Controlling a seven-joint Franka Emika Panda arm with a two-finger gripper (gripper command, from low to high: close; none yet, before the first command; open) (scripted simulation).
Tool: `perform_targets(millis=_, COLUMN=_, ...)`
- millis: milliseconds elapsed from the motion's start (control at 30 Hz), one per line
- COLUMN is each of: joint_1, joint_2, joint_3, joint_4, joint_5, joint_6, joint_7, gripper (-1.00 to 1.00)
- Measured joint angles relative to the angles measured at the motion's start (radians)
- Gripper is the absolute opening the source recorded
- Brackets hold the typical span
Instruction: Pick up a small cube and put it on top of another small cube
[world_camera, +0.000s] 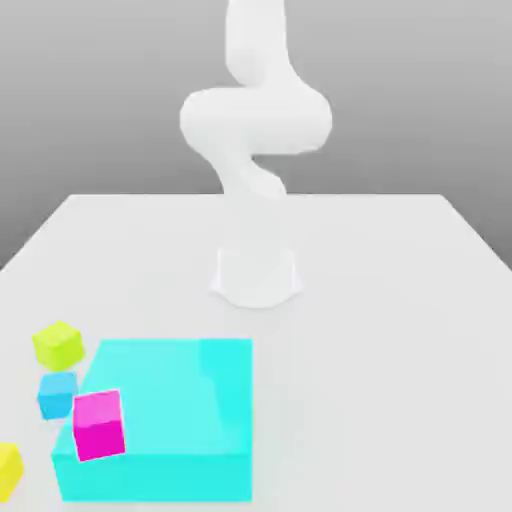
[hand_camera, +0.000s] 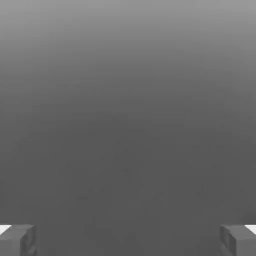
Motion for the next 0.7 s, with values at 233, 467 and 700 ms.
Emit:
perform_targets(millis=233, joint_1=-0.13, joint_2=0.26, joint_3=0.0, joint_4=0.021, joint_5=-0.013, joint_6=0.068, joint_7=0.229, gripper=0.0)
perform_targets(millis=467, joint_1=-0.226, joint_2=0.514, joint_3=-0.031, joint_4=0.041, joint_5=-0.028, joint_6=0.133, joint_7=0.454, gripper=0.0)
perform_targets(millis=700, joint_1=-0.321, joint_2=0.768, joint_3=-0.081, joint_4=0.061, joint_5=-0.008, joint_6=0.2, joint_7=0.654, gripper=0.0)
